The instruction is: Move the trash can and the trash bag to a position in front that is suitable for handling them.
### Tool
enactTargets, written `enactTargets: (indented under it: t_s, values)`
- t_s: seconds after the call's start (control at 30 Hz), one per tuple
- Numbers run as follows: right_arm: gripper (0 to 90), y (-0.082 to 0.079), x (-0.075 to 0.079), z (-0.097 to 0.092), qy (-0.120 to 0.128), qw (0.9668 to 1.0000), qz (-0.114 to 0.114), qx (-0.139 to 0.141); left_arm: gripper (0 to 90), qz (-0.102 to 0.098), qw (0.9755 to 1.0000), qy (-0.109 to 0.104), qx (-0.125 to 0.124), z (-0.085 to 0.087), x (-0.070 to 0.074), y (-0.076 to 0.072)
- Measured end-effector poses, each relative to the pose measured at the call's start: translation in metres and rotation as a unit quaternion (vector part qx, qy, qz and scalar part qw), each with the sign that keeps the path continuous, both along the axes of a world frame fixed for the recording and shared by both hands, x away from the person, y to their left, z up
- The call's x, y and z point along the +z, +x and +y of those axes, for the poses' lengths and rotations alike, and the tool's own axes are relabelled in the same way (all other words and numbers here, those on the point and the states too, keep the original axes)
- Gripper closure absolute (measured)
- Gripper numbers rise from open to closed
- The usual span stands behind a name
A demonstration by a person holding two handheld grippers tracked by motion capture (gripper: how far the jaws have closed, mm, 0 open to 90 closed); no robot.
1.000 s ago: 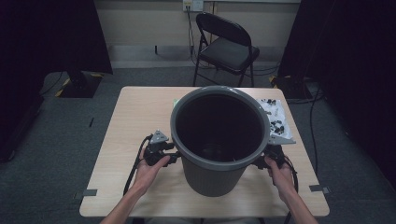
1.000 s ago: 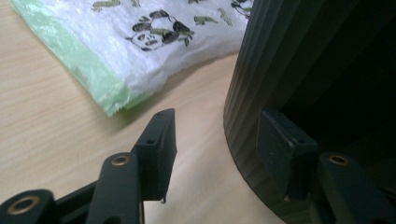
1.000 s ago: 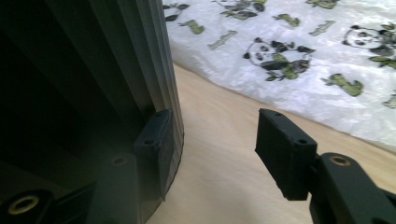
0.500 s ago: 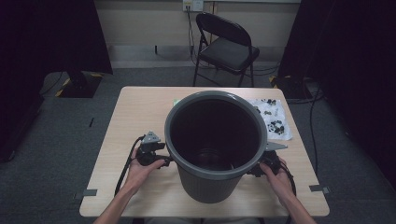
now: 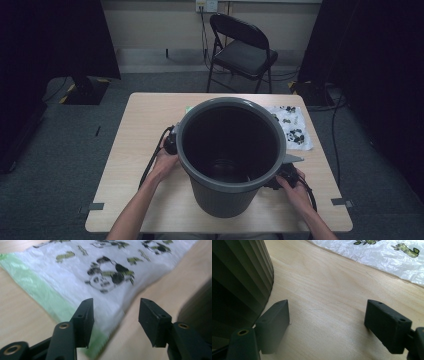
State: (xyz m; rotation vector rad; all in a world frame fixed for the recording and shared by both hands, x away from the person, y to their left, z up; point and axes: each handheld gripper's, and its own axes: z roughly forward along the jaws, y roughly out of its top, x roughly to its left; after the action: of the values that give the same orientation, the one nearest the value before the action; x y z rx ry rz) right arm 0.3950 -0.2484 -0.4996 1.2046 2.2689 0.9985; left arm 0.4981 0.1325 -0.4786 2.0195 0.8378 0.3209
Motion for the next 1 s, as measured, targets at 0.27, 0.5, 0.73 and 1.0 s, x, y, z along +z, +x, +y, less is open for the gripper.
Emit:
enactTargets:
  t_s: [0.27,0.5,0.73,1.0]
  values:
    - [19.3,0.0,0.0,0.0,0.0,1.0,0.0,-0.002,44.4,0.041,0.9991,0.011,0.002,-0.005,-0.022,0.021]
    - [19.3,0.0,0.0,0.0,0.0,1.0,0.0,-0.003,44.0,0.037,0.9989,0.028,-0.008,0.005,-0.021,0.003]
    - [19.3,0.0,0.0,0.0,0.0,1.0,0.0,-0.003,44.4,0.037,0.9989,0.021,-0.02,0.021,-0.022,-0.024]
    - [19.2,0.0,0.0,0.0,0.0,1.0,0.001,-0.003,43.3,0.05,0.9969,0.006,-0.06,0.03,-0.022,-0.063]
